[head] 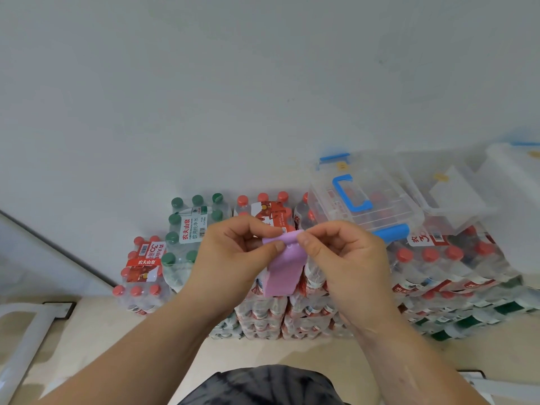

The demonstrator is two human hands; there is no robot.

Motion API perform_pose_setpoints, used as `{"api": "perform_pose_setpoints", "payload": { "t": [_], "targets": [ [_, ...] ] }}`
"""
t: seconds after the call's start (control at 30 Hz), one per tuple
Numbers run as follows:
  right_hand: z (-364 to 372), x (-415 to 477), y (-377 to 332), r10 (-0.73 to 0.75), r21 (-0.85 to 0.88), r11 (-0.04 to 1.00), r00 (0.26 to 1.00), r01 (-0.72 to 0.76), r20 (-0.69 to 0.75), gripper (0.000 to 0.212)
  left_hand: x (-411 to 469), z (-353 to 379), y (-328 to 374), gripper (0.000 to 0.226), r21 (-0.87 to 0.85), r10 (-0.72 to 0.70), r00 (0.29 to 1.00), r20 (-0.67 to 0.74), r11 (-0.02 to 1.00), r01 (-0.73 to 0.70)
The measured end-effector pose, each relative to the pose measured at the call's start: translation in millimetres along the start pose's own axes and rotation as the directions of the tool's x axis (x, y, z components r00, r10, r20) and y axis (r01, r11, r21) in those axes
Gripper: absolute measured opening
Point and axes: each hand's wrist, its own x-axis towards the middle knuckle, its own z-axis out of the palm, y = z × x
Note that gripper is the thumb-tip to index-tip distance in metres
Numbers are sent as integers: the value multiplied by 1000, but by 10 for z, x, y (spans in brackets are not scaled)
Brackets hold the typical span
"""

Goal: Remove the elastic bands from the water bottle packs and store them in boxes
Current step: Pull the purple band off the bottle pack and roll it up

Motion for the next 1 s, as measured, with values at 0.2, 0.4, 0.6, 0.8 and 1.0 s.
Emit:
{"api": "perform_pose_setpoints", "payload": {
  "t": [0.2,0.4,0.6,0.8,1.0],
  "targets": [
    [19,-20,-17,-36,8,999,999,36,-41,23,-15,41,9,20,-3,8,1000,28,1000,-8],
    [21,-15,3,17,14,1000,999,-16,-28,10,-14,37,9,13,-47,5,999,44,999,-2],
    [22,2,60,-9,34,999,999,10,-37,27,-16,60,10,14,-155,-84,992,96,983,99],
    [-33,20,77,-1,131,991,1000,3,-13,16,11,85,24,10,-132,-81,993,84,987,92],
    [-40,-8,88,62,198,978,998,-60,-3,14,46,104,37,21,-82,-30,999,28,996,33]
  ]
}}
